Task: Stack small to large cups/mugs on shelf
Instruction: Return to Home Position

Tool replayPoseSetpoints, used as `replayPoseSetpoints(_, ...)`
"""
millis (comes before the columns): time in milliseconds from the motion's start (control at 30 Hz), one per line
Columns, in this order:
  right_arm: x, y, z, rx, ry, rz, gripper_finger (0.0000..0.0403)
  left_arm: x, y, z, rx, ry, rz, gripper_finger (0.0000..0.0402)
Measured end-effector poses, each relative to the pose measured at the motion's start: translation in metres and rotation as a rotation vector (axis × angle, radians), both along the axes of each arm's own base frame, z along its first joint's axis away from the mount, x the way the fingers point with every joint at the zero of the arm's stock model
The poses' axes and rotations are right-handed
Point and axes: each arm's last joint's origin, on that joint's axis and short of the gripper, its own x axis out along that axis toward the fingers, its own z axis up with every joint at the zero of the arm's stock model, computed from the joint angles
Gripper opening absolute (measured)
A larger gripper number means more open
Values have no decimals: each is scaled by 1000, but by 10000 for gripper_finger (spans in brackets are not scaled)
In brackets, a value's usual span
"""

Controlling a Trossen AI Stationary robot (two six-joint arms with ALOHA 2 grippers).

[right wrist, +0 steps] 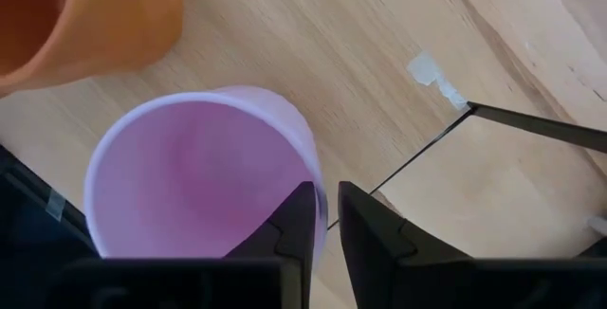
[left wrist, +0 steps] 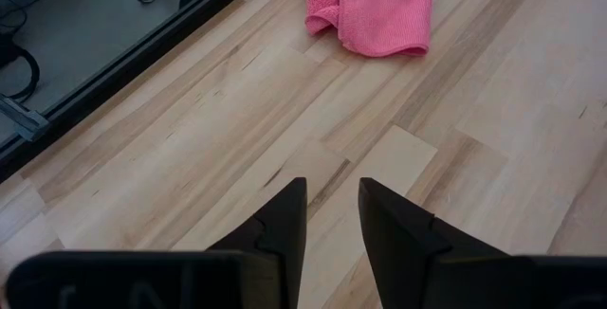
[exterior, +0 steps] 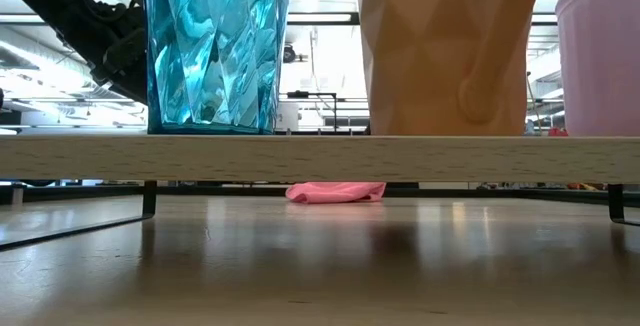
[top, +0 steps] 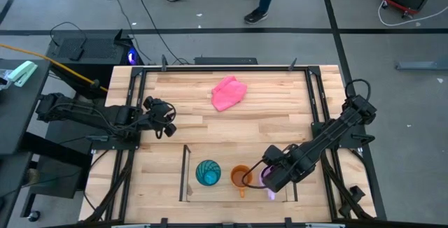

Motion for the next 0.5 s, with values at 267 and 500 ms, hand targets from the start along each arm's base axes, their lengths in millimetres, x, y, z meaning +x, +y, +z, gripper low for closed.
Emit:
replayPoseSetpoints(267,-5,-4,11,22,-28,-3,58,0,0,0,0,0,0,107)
replayPoseSetpoints(500,-17,-13,34,72,-104,-1,58,0,0,0,0,0,0,107)
